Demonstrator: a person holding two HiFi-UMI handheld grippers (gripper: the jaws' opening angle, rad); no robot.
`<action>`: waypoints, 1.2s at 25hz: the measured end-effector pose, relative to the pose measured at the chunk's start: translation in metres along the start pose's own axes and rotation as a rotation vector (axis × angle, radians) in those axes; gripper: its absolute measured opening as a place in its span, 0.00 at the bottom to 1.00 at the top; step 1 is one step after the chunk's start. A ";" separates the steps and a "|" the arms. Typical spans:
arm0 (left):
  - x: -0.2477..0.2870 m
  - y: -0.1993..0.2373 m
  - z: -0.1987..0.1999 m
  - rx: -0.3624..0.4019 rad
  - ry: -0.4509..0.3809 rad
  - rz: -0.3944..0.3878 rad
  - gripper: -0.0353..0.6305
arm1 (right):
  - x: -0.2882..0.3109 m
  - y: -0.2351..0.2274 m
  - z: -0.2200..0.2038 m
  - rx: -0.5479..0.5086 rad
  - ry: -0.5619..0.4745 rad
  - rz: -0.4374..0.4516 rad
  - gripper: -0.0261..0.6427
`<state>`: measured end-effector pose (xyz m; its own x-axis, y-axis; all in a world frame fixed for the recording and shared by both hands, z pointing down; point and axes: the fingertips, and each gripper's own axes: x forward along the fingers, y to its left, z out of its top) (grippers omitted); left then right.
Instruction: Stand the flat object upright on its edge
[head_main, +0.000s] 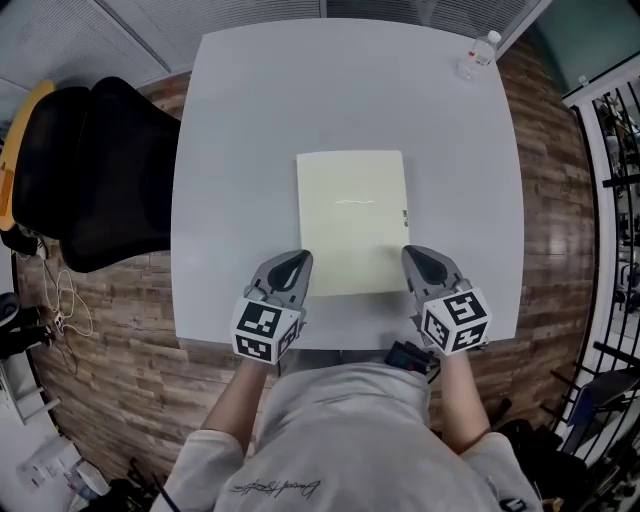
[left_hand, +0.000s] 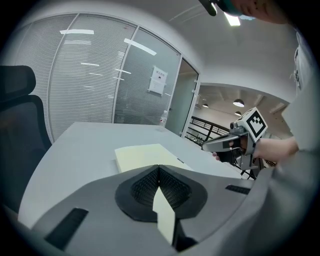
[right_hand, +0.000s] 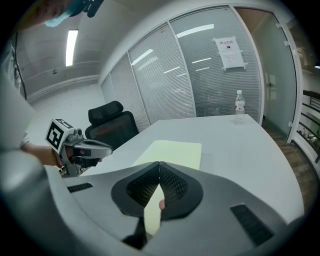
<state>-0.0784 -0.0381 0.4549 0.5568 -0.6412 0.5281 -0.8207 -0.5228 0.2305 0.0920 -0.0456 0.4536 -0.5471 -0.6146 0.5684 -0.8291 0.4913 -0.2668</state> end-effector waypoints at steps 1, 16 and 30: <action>0.001 0.001 -0.001 -0.003 0.003 0.000 0.07 | 0.001 -0.002 -0.002 -0.001 0.005 -0.005 0.08; 0.019 0.027 -0.029 -0.068 0.074 0.030 0.07 | 0.016 -0.042 -0.021 0.019 0.087 -0.065 0.08; 0.037 0.045 -0.057 -0.197 0.185 -0.012 0.30 | 0.037 -0.061 -0.043 0.069 0.163 -0.043 0.24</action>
<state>-0.1019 -0.0536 0.5314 0.5486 -0.5129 0.6603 -0.8334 -0.3987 0.3828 0.1275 -0.0720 0.5246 -0.4894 -0.5232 0.6977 -0.8605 0.4196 -0.2890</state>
